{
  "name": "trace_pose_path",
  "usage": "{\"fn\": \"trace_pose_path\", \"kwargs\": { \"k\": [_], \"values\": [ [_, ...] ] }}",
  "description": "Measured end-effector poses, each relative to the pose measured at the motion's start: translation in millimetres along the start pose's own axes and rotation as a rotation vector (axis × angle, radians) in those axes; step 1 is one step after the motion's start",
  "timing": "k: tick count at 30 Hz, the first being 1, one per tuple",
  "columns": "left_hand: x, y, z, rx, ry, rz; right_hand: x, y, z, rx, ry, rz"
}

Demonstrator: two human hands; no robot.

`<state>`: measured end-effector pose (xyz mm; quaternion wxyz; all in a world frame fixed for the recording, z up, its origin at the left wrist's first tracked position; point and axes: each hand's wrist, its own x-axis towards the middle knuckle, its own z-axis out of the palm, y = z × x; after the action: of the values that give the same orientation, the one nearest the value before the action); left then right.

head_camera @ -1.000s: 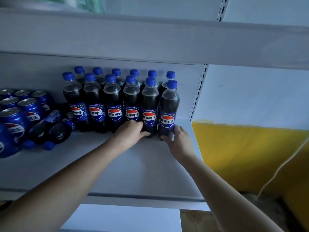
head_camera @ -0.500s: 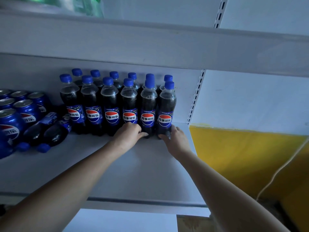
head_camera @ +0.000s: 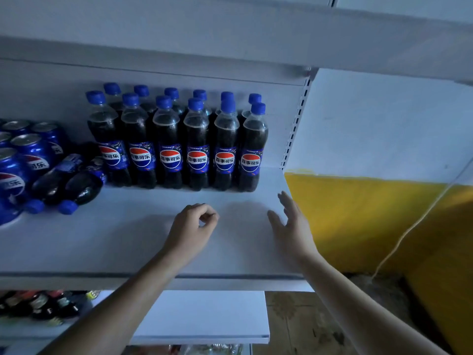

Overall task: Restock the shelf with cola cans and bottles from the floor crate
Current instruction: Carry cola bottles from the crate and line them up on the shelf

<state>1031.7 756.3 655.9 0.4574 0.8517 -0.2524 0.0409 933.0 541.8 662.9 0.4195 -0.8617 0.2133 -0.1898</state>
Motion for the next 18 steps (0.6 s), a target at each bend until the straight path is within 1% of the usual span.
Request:
{"fn": "trace_pose_path", "kwargs": {
  "k": [2, 4, 6, 9, 13, 16, 18],
  "values": [
    [-16, 14, 2, -0.073, -0.011, 0.016, -23, 0, -4, 0.069, 0.026, -0.022],
    [-33, 27, 4, -0.158, -0.065, 0.016, -51, -2, -8, 0.161, 0.034, -0.035],
    [-53, 39, 6, -0.259, -0.108, 0.016, -83, -4, -11, 0.194, 0.041, -0.055],
    [-85, 54, 6, -0.409, -0.155, 0.011, -132, -3, -18, 0.136, 0.054, -0.121],
    [-130, 64, 20, -0.629, -0.255, -0.112, -177, 11, -32, 0.071, 0.037, -0.196],
    [-158, 69, 36, -0.699, -0.336, -0.189, -200, 26, -34, 0.149, 0.021, -0.152],
    [-178, 76, 47, -0.710, -0.411, -0.225, -220, 31, -41, 0.232, -0.021, -0.072]
  ]
}}
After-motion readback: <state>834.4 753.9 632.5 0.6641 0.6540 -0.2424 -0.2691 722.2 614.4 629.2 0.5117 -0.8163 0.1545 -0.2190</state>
